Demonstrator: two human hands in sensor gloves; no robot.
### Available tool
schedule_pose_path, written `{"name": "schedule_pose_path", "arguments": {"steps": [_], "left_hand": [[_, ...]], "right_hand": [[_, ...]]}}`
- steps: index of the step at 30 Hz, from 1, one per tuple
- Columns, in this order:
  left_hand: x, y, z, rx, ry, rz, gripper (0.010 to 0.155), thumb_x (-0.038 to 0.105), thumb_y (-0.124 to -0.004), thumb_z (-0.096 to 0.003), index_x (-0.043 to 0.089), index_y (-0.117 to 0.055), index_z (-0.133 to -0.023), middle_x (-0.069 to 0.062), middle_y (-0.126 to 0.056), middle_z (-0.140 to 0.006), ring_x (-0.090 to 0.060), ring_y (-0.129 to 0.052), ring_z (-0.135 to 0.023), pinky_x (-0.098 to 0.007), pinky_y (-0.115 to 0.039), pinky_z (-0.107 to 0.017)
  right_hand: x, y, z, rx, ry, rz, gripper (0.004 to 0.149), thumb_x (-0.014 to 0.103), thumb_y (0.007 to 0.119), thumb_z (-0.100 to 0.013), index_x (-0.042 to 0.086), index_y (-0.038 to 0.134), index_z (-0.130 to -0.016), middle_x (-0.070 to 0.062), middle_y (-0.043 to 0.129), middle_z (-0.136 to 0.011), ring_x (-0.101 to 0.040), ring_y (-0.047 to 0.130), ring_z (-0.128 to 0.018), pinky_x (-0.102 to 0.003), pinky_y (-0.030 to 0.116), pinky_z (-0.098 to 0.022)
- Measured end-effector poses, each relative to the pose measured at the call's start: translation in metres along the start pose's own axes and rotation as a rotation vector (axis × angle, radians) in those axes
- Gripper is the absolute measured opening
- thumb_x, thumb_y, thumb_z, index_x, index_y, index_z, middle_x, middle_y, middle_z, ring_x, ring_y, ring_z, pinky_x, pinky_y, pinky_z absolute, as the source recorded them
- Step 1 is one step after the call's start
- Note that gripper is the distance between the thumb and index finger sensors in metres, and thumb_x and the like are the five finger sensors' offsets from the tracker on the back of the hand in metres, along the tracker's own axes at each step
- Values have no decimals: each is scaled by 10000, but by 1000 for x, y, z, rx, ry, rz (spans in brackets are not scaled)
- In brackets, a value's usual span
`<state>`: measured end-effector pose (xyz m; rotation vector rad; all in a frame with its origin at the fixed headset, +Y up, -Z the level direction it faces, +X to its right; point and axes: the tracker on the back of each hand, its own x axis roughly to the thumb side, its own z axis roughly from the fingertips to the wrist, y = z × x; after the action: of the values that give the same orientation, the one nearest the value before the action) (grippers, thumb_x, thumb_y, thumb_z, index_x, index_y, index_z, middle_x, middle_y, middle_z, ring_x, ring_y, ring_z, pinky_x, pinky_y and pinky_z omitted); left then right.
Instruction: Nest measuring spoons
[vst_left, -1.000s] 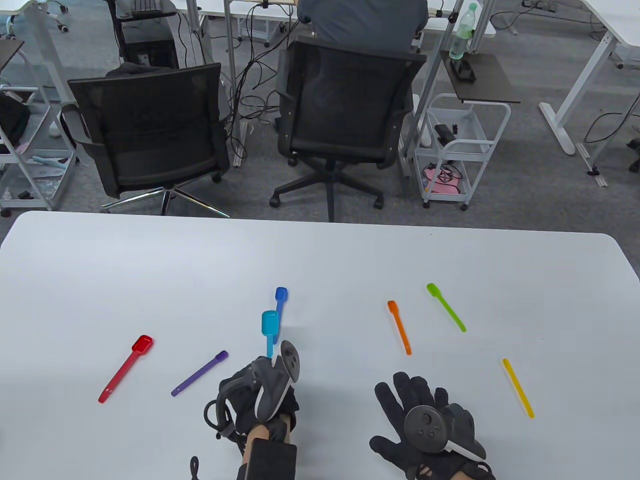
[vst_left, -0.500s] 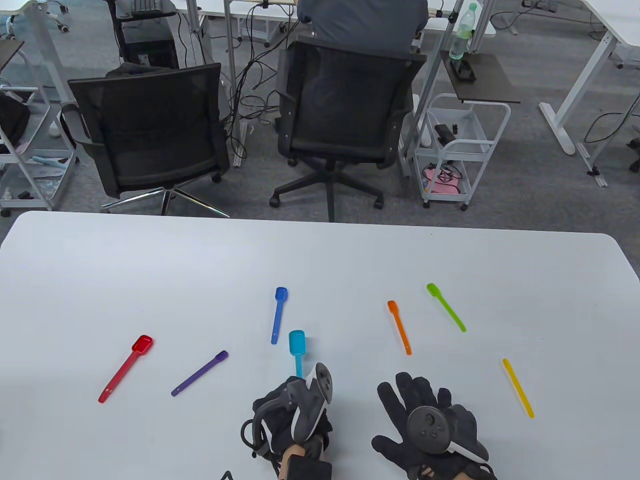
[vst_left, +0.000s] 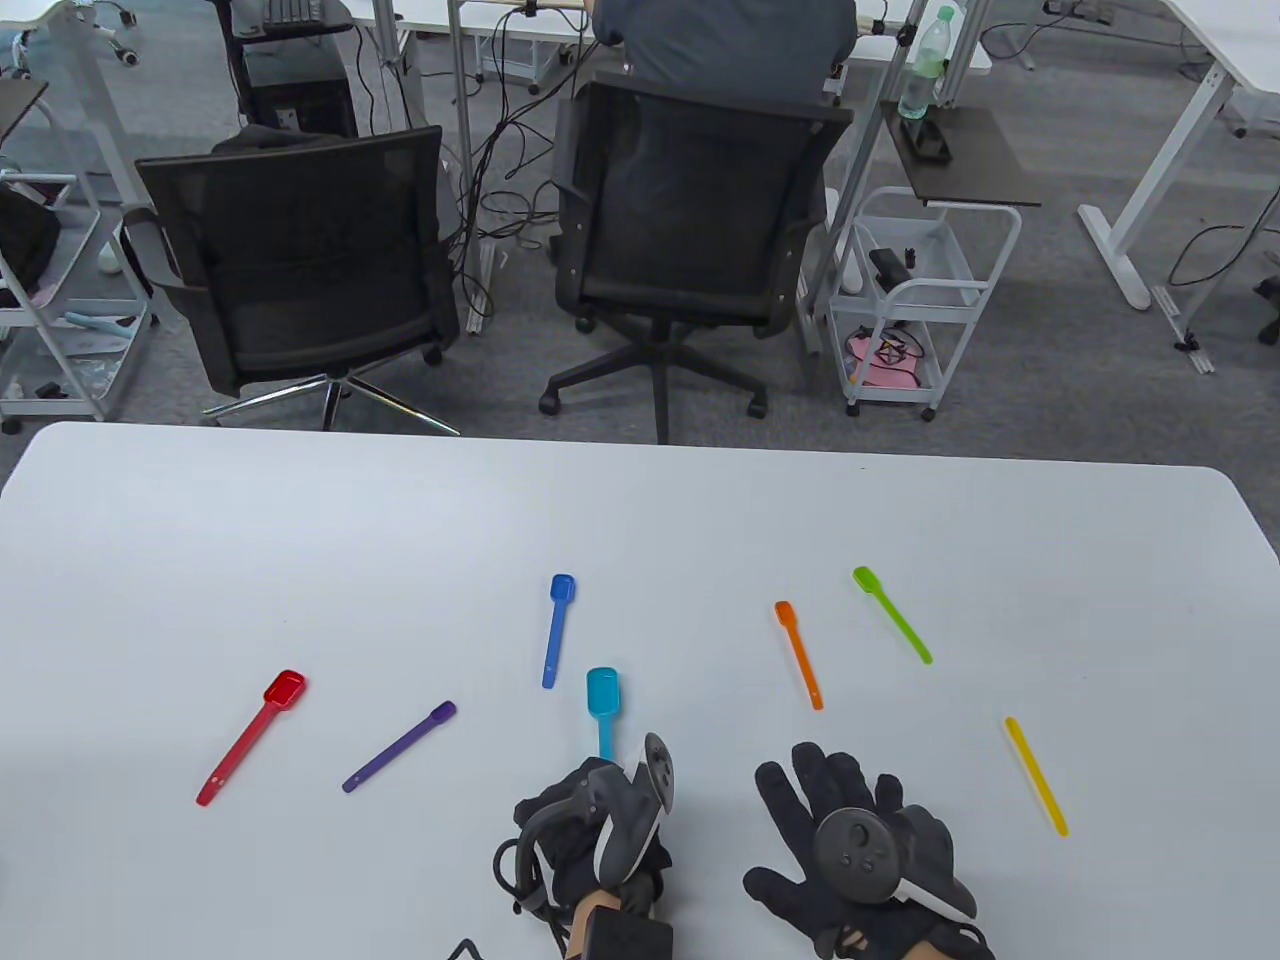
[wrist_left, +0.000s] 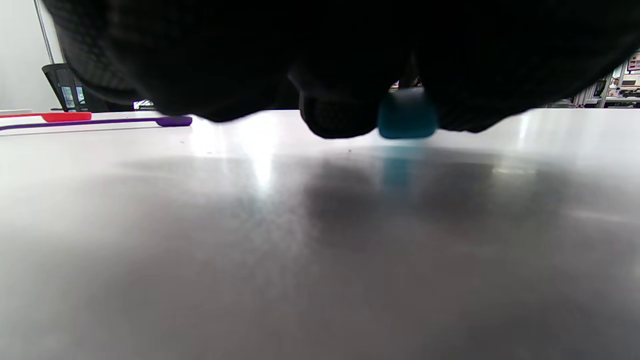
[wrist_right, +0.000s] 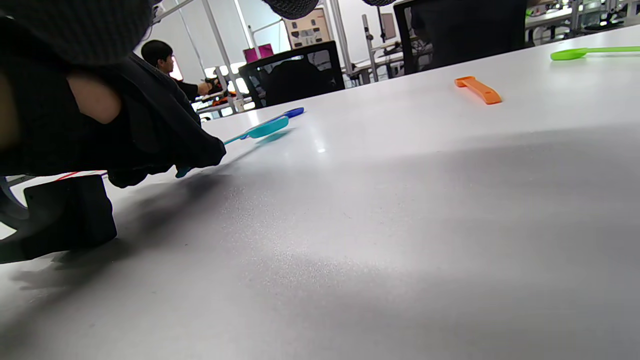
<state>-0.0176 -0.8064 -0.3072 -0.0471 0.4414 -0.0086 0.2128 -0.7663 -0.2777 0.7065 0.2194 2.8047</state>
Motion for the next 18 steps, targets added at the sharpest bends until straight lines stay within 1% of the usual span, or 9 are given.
{"name": "schedule_pose_path", "arguments": {"steps": [2,9,18], "left_hand": [[1,0,0,8,-7,-26,589,567,-944,-443,69,-982,-755,138,-980,-348,-127,-1032,-247,-607,-798,-594],[1,2,0,-12,-5,-26,588,571,-940,-450,74,-976,-762,140,-979,-354,-128,-1032,-254,-607,-794,-600],[0,6,1,-66,-4,-21,589,571,-934,-461,75,-965,-777,134,-972,-364,-132,-1023,-266,-610,-782,-610]], "right_hand": [[0,0,0,-1,1,-1,942,730,687,-377,220,365,-1101,-249,265,-1152,-622,355,-1001,-852,283,-574],[0,0,0,0,-2,-7,944,730,687,-376,219,365,-1102,-248,268,-1152,-624,362,-999,-852,285,-574],[-1,-1,0,-2,2,-7,944,730,687,-376,218,367,-1102,-248,271,-1152,-622,375,-999,-852,288,-575]]}}
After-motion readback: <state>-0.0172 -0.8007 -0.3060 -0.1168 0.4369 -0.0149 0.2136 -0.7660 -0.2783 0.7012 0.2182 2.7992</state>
